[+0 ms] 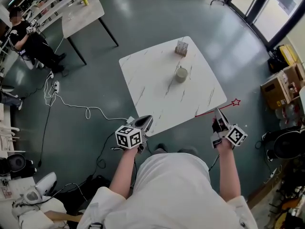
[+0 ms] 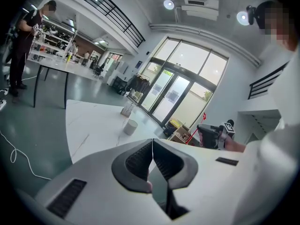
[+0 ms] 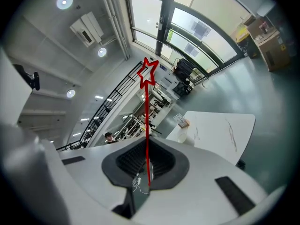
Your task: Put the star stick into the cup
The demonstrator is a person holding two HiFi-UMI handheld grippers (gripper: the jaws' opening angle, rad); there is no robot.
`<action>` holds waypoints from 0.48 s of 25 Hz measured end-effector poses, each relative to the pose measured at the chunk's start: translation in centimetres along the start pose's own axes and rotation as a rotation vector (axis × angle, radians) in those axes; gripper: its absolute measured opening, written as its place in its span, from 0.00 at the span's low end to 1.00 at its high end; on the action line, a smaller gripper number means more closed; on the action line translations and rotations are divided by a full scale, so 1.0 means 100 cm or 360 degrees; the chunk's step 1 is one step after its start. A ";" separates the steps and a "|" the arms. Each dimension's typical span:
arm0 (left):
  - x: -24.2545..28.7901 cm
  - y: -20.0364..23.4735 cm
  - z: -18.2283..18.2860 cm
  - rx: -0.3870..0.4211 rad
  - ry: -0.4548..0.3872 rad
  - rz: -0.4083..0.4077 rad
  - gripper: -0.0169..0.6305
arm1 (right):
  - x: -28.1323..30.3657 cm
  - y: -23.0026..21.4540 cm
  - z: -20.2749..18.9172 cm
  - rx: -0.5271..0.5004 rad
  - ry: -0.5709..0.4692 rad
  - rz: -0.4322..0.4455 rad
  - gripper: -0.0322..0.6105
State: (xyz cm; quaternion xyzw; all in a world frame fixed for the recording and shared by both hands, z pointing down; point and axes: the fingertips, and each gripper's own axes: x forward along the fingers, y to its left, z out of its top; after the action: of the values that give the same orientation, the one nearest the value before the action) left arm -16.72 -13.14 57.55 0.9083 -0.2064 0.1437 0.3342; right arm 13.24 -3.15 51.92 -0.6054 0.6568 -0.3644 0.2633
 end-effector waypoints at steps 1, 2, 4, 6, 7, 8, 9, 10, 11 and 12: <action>-0.001 0.003 0.000 -0.0005 0.0005 0.0000 0.05 | 0.003 0.001 -0.004 -0.0005 0.0011 -0.0004 0.10; -0.001 0.006 -0.001 -0.0010 0.0009 0.0000 0.05 | 0.005 0.001 -0.007 -0.0013 0.0023 -0.0013 0.10; -0.002 0.012 -0.002 -0.0021 0.0010 0.0004 0.05 | 0.006 -0.001 -0.013 -0.0026 0.0046 -0.0045 0.10; -0.002 0.016 -0.001 -0.0032 0.0000 0.0005 0.05 | 0.010 -0.002 -0.016 -0.0023 0.0053 -0.0051 0.10; -0.002 0.017 0.000 -0.0036 -0.0003 0.0005 0.05 | 0.013 -0.002 -0.016 -0.0019 0.0053 -0.0051 0.10; 0.000 0.018 0.001 -0.0039 -0.0004 0.0006 0.05 | 0.015 -0.003 -0.016 -0.0017 0.0054 -0.0053 0.10; 0.001 0.018 0.000 -0.0040 -0.0001 0.0008 0.05 | 0.017 -0.003 -0.015 -0.0013 0.0058 -0.0052 0.10; 0.002 0.018 0.000 -0.0041 0.0001 0.0010 0.05 | 0.019 -0.002 -0.015 -0.0011 0.0064 -0.0046 0.10; 0.003 0.018 0.000 -0.0044 0.0002 0.0013 0.05 | 0.021 -0.002 -0.015 -0.0015 0.0073 -0.0040 0.10; 0.004 0.017 0.001 -0.0046 0.0000 0.0015 0.05 | 0.023 -0.001 -0.014 -0.0025 0.0082 -0.0033 0.10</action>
State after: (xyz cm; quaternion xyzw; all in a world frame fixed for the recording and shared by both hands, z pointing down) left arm -17.17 -14.52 58.58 0.9024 -0.2129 0.1423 0.3467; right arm 11.93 -5.24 53.05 -0.6047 0.6599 -0.3773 0.2376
